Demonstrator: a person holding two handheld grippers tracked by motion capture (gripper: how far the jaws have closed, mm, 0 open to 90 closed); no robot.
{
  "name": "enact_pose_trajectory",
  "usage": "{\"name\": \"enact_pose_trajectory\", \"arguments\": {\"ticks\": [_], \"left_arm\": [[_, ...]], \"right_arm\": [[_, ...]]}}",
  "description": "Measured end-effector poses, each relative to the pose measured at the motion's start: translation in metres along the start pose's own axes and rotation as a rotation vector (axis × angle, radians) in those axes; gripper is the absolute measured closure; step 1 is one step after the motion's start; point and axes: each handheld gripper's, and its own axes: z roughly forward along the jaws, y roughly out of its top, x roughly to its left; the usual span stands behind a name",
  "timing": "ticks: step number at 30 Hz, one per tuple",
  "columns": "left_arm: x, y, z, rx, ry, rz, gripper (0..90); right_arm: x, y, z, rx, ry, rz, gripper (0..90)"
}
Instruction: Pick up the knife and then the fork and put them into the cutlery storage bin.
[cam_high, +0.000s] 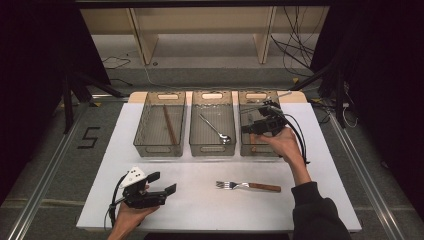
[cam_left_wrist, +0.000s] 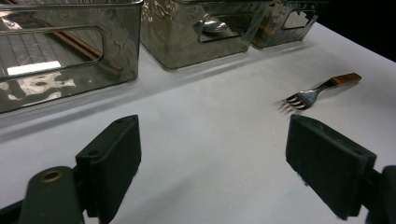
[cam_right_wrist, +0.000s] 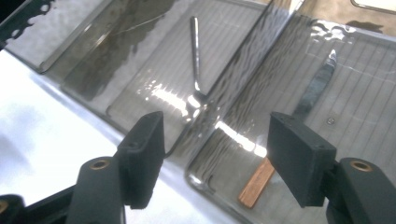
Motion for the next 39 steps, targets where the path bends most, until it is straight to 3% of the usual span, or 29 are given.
{"name": "enact_pose_trajectory", "arguments": {"ticks": [14,22,28,30,31,39], "left_arm": [[-0.001,0.0,0.0,-0.001,-0.001,-0.003,17.9],[-0.001,0.0,0.0,-0.001,-0.002,-0.003,17.9],[-0.001,0.0,0.001,-0.001,-0.003,-0.003,17.9],[-0.002,0.0,0.001,0.003,-0.005,0.001,17.9],[-0.002,-0.001,0.001,0.004,-0.004,0.003,17.9],[-0.002,-0.001,0.001,0.0,-0.007,0.002,17.9]], "right_arm": [[0.027,-0.017,-0.02,-0.055,0.063,-0.1,33.5],[0.041,-0.037,-0.028,-0.067,0.11,-0.163,33.0],[0.05,-0.06,-0.033,-0.058,0.159,-0.204,33.3],[0.053,-0.067,-0.031,0.0,0.151,-0.242,32.8],[0.053,-0.069,-0.03,0.002,0.143,-0.248,33.0],[0.054,-0.079,-0.027,0.039,0.159,-0.26,33.9]]}}
